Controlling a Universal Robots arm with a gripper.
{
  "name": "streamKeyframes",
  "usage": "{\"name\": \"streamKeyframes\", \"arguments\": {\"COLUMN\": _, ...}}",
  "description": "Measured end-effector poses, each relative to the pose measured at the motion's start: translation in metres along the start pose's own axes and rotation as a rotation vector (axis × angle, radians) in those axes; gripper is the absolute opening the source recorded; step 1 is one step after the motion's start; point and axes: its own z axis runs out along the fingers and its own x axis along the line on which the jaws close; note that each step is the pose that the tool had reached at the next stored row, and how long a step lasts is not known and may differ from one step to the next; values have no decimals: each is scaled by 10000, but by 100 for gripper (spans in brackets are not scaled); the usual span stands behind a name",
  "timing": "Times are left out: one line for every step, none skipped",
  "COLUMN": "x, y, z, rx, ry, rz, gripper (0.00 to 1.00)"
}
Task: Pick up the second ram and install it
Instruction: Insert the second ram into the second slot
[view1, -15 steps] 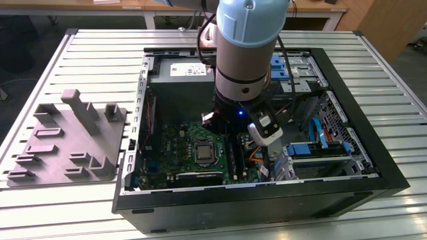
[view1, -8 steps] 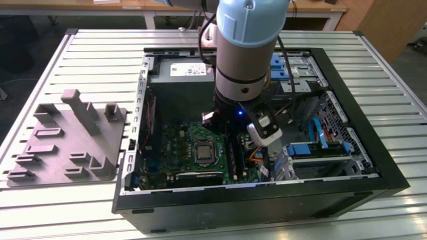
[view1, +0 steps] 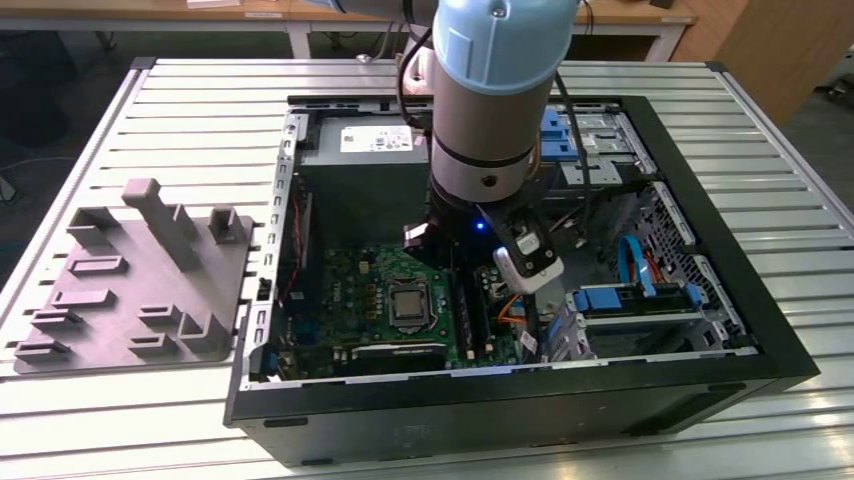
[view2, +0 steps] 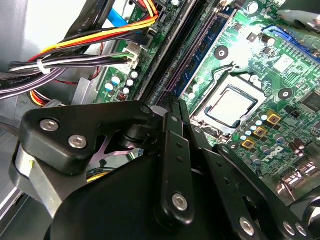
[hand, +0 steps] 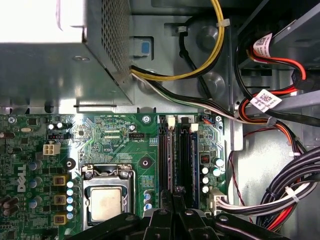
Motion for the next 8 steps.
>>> {"name": "streamKeyframes", "arguments": {"x": 0, "y": 0, "z": 4, "rx": -1, "ry": 0, "rz": 0, "gripper": 12}}
{"name": "streamKeyframes", "arguments": {"x": 0, "y": 0, "z": 7, "rx": -2, "ry": -1, "rz": 0, "gripper": 12}}
{"name": "streamKeyframes", "arguments": {"x": 0, "y": -1, "z": 7, "rx": 1, "ry": 0, "rz": 0, "gripper": 12}}
{"name": "streamKeyframes", "arguments": {"x": 1, "y": -1, "z": 8, "rx": 1, "ry": 0, "rz": 0, "gripper": 12}}
{"name": "streamKeyframes", "arguments": {"x": 0, "y": -1, "z": 10, "rx": 0, "ry": 0, "rz": 0, "gripper": 12}}
{"name": "streamKeyframes", "arguments": {"x": 0, "y": -1, "z": 11, "rx": -1, "ry": -1, "rz": 0, "gripper": 12}}
{"name": "streamKeyframes", "arguments": {"x": 0, "y": -1, "z": 11, "rx": 0, "ry": 0, "rz": -1, "gripper": 12}}
{"name": "streamKeyframes", "arguments": {"x": 1, "y": -1, "z": 11, "rx": 0, "ry": 0, "rz": 0, "gripper": 12}}
